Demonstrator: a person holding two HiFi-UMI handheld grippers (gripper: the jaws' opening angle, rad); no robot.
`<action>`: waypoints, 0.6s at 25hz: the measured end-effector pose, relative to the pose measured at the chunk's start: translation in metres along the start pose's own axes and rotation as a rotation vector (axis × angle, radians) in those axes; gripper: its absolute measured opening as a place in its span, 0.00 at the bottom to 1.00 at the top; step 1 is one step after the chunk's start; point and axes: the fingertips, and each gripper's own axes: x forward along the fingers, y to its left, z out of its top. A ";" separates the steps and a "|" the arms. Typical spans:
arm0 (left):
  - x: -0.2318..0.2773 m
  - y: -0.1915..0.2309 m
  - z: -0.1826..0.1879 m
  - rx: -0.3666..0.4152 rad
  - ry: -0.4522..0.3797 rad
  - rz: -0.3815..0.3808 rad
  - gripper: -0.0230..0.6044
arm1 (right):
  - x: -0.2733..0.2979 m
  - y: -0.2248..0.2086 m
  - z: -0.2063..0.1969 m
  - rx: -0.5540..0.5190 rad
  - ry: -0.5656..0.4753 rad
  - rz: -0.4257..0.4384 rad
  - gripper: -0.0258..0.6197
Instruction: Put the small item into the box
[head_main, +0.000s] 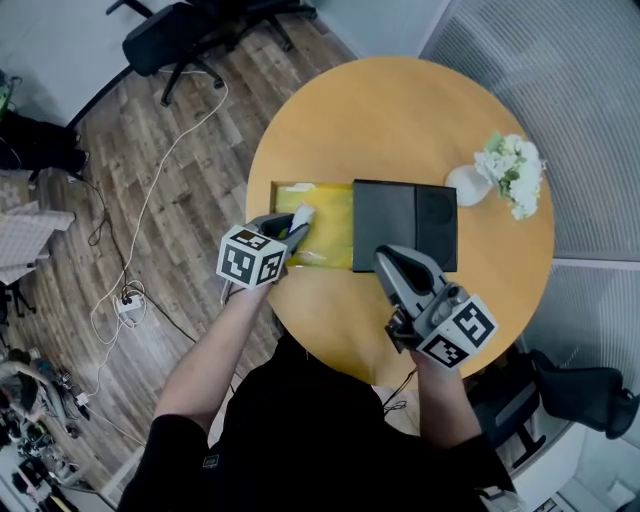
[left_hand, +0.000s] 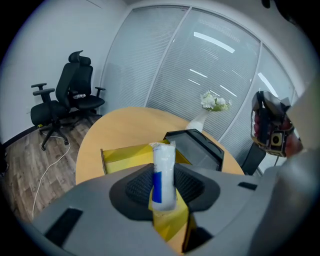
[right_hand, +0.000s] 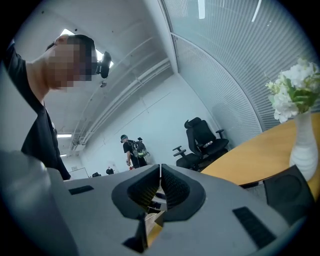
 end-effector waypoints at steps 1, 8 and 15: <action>0.003 0.000 -0.002 0.005 0.013 0.002 0.25 | -0.001 -0.002 0.000 0.003 -0.002 -0.002 0.10; 0.027 -0.005 -0.016 0.024 0.117 -0.001 0.25 | -0.012 -0.012 0.002 0.016 -0.021 -0.020 0.10; 0.037 -0.009 -0.020 0.041 0.157 -0.001 0.25 | -0.023 -0.021 0.005 0.024 -0.034 -0.028 0.10</action>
